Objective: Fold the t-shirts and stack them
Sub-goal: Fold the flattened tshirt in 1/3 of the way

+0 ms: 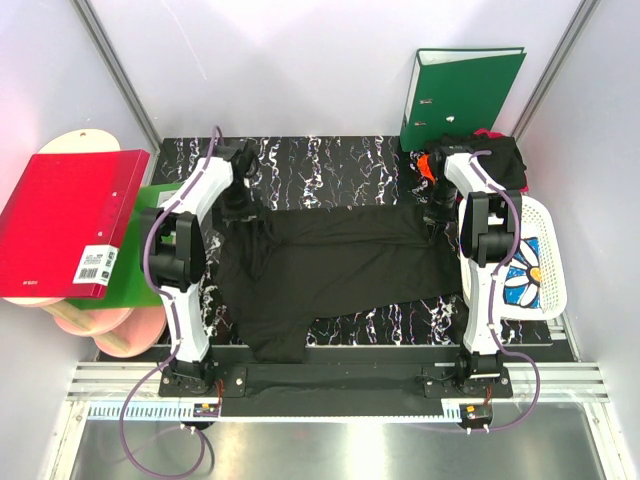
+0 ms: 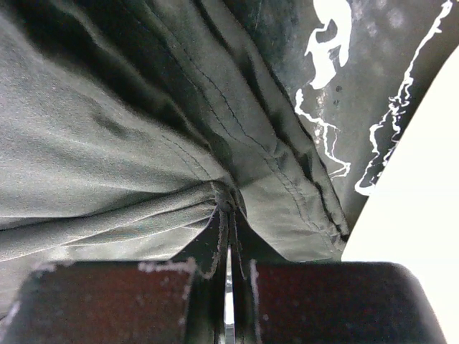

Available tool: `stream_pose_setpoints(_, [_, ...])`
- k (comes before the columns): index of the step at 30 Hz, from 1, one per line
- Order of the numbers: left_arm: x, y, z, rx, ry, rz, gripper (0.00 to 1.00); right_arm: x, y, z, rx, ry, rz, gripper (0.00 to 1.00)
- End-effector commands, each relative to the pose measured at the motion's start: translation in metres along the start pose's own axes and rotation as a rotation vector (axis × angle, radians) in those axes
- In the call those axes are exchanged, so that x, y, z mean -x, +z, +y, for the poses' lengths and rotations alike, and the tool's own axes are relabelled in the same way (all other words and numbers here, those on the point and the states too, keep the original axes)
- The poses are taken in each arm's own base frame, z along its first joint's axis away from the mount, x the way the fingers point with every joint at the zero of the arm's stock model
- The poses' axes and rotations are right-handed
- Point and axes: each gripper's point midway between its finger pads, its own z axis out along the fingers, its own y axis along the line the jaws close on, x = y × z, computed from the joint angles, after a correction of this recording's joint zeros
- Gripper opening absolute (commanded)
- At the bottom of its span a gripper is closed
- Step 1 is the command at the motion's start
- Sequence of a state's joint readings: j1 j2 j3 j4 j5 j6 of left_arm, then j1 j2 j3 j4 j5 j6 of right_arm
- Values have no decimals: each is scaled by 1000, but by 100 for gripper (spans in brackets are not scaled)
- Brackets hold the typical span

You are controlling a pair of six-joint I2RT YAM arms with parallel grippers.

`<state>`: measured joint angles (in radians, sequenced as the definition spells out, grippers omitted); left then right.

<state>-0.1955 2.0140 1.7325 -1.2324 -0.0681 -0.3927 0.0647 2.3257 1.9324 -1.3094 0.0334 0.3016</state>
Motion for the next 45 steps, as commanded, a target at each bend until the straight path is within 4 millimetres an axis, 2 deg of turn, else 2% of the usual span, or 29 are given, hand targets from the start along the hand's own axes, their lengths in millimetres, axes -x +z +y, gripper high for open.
stream_pose_setpoints(1, [26,-13,21,115,-19,-108,81,0,0,1,3,-33,-7,0])
stream_pose_setpoints(3, [29,-6,21,128,-10,-96,80,-1,2,1,3,-34,-1,0])
stream_pose_setpoints(6, [27,9,21,139,-13,-56,62,-2,4,2,10,-36,5,0])
stream_pose_setpoints(7, [26,15,20,138,-14,-39,46,-2,5,3,11,-39,7,0])
stream_pose_setpoints(8, [27,18,18,132,-18,-34,43,-2,5,3,15,-37,5,0])
stream_pose_setpoints(14, [27,36,12,115,-25,5,48,-2,7,4,20,-39,10,0])
stream_pose_setpoints(16, [25,42,13,123,-26,23,48,-2,7,5,23,-41,10,0])
stream_pose_setpoints(18, [24,46,15,129,-33,29,44,-2,7,6,25,-45,12,0])
stream_pose_setpoints(19, [24,48,15,130,-31,32,39,-2,6,5,28,-44,11,0])
stream_pose_setpoints(20, [24,50,16,134,-29,31,21,-2,7,5,28,-44,11,0])
stream_pose_setpoints(22, [24,52,18,140,-30,35,0,-2,8,5,27,-44,13,0])
stream_pose_setpoints(27, [18,39,28,163,-18,39,0,-2,10,6,27,-47,16,0])
stream_pose_setpoints(34, [-8,-7,53,221,15,52,0,-4,11,10,54,-50,27,0])
stream_pose_setpoints(39, [-21,-32,65,249,32,64,0,-4,12,11,56,-51,26,0])
stream_pose_setpoints(42, [-33,-32,69,245,40,95,0,-4,12,10,52,-47,26,0])
stream_pose_setpoints(45, [-53,-26,68,226,45,162,0,-3,11,8,39,-47,20,0])
